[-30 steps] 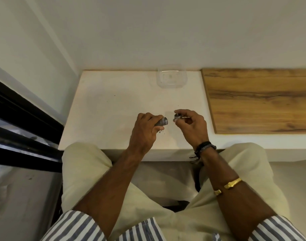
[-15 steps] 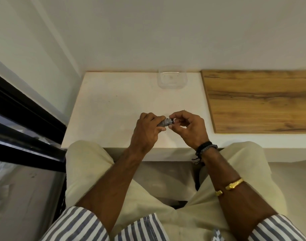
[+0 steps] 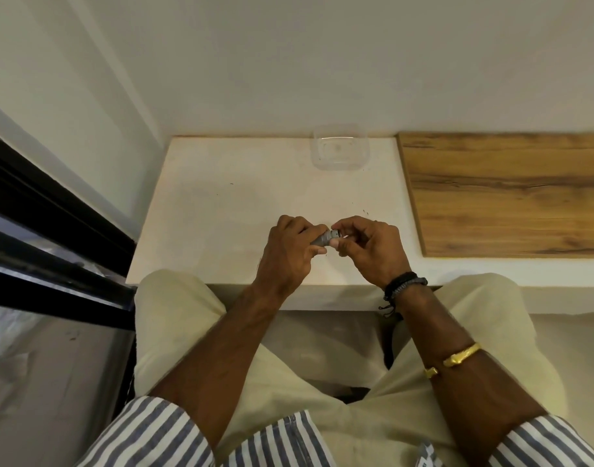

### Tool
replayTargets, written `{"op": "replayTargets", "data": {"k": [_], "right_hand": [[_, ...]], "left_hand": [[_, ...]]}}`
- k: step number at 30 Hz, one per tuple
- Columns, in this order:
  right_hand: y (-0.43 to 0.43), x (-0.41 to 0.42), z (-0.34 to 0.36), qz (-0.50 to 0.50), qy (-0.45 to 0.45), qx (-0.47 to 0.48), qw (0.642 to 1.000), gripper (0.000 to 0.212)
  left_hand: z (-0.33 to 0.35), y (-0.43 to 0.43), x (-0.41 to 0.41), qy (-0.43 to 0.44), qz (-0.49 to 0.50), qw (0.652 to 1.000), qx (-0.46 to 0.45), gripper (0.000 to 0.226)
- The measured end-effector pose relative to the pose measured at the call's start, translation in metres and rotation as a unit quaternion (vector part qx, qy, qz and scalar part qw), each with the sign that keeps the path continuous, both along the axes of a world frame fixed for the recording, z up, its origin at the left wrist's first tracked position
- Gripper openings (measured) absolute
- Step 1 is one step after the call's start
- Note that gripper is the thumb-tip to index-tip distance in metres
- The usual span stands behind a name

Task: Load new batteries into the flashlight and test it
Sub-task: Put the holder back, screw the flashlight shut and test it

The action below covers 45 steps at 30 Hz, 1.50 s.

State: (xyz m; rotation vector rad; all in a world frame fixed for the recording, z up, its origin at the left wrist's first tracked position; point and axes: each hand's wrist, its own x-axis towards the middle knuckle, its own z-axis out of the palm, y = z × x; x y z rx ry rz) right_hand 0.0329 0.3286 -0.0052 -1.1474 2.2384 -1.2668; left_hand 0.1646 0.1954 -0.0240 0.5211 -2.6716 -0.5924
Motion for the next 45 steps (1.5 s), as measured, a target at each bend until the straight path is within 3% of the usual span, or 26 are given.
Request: {"op": "replayTargets", "data": {"k": [12, 18, 24, 29, 32, 33, 35, 37, 40, 42, 45], "right_hand": [[0.002, 0.000, 0.000, 0.007, 0.018, -0.034, 0.999, 0.026], [0.002, 0.001, -0.001, -0.004, 0.003, -0.015, 1.000, 0.022], [-0.002, 0.003, -0.001, -0.040, -0.006, 0.060, 0.997, 0.063], [0.006, -0.004, -0.006, 0.016, -0.054, 0.025, 0.998, 0.043], [0.005, -0.004, -0.005, 0.011, -0.072, 0.015, 0.997, 0.020], [0.004, -0.002, -0.003, -0.002, -0.074, 0.025, 0.997, 0.021], [0.001, 0.004, -0.001, -0.042, -0.052, 0.071, 0.995, 0.049], [-0.001, 0.005, 0.000, -0.074, -0.032, 0.108, 0.991, 0.061], [0.002, 0.001, 0.000, -0.028, -0.101, 0.054, 0.993, 0.033], [0.004, -0.002, -0.002, 0.018, -0.097, 0.032, 0.995, 0.033], [0.003, 0.000, -0.004, 0.005, -0.076, 0.031, 0.997, 0.020]], "left_hand": [[-0.001, -0.002, -0.001, 0.001, -0.009, 0.999, 0.048, 0.031], [0.000, -0.004, 0.000, 0.008, -0.017, 1.000, 0.020, 0.030], [0.002, -0.001, -0.001, 0.013, -0.020, 1.000, 0.001, 0.031], [-0.001, 0.000, -0.003, 0.006, 0.000, 1.000, 0.026, 0.032], [-0.002, 0.000, -0.002, 0.004, -0.001, 1.000, 0.021, 0.032], [-0.002, 0.000, -0.002, 0.004, -0.005, 1.000, 0.019, 0.032], [-0.003, 0.000, -0.002, 0.006, -0.015, 1.000, 0.016, 0.032], [-0.003, 0.000, -0.003, 0.005, -0.017, 1.000, 0.014, 0.032], [-0.004, -0.001, -0.004, 0.004, -0.005, 1.000, 0.018, 0.032], [-0.005, -0.001, -0.003, -0.001, -0.001, 1.000, 0.022, 0.033], [-0.005, -0.001, -0.002, -0.004, 0.000, 1.000, 0.023, 0.032]]}}
